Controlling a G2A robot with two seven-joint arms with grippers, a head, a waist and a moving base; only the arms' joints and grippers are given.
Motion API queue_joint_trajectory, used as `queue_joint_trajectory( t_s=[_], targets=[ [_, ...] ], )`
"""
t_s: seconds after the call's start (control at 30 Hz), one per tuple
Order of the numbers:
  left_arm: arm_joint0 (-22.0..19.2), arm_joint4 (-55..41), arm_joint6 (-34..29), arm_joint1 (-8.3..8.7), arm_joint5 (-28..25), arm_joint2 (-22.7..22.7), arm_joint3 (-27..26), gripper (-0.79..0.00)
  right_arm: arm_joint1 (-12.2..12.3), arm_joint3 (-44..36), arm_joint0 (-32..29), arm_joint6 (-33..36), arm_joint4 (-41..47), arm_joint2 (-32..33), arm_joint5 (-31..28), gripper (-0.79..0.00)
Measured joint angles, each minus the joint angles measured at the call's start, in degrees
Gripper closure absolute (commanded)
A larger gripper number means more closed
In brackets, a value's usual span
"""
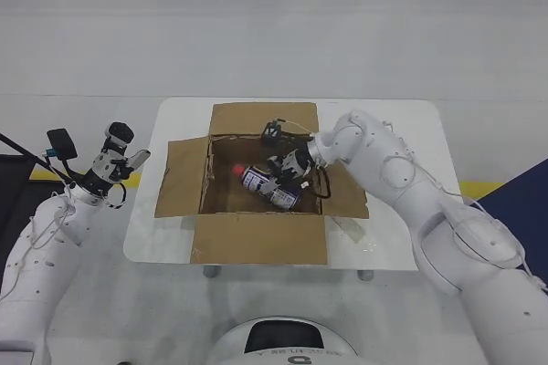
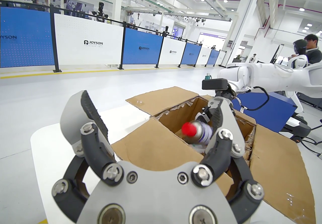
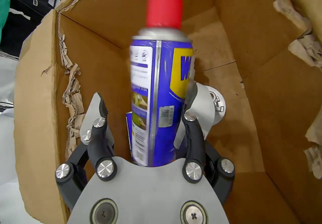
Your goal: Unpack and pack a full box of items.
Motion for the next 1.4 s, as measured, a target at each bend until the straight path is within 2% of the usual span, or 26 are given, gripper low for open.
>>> queue_joint_trajectory(
  t_s=[0.17,0.27,0.37,0.57,0.7,0.8,0.87,1.23,1.27,1.4],
  targets=[
    [0.0,0.0,0.0,0.0,0.0,0.0,0.0,-0.785,-0.3,0.8,1.0,-2.2,3.0,-0.4,-2.1,-0.785],
    [0.0,0.0,0.0,0.0,0.0,0.0,0.0,-0.785,0.5,1.1,2.0,-4.6,5.7,-0.1,-4.5,-0.785],
    [0.0,0.0,0.0,0.0,0.0,0.0,0.0,-0.785,2.5,-0.5,3.0,-4.7,10.6,2.5,-4.7,-0.785],
    [0.0,0.0,0.0,0.0,0.0,0.0,0.0,-0.785,10.2,-7.4,0.8,-4.7,17.8,11.2,-4.6,-0.785],
    [0.0,0.0,0.0,0.0,0.0,0.0,0.0,-0.785,16.2,-12.6,-4.3,-4.7,21.7,19.1,-4.6,-0.785],
    [0.0,0.0,0.0,0.0,0.0,0.0,0.0,-0.785,19.5,-15.6,-8.5,-4.7,26.6,22.7,-4.6,-0.785],
    [0.0,0.0,0.0,0.0,0.0,0.0,0.0,-0.785,19.9,-16.1,-9.2,-4.7,29.2,22.9,-4.6,-0.785],
    [0.0,0.0,0.0,0.0,0.0,0.0,0.0,-0.785,20.2,-15.5,-8.6,-5.6,26.9,23.4,-4.1,-0.785],
    [0.0,0.0,0.0,0.0,0.0,0.0,0.0,-0.785,20.5,-15.7,-8.5,-7.2,25.2,24.2,-3.8,-0.785],
    [0.0,0.0,0.0,0.0,0.0,0.0,0.0,-0.785,23.0,-16.1,-13.0,-16.5,8.2,29.6,-3.6,-0.785]
  ],
)
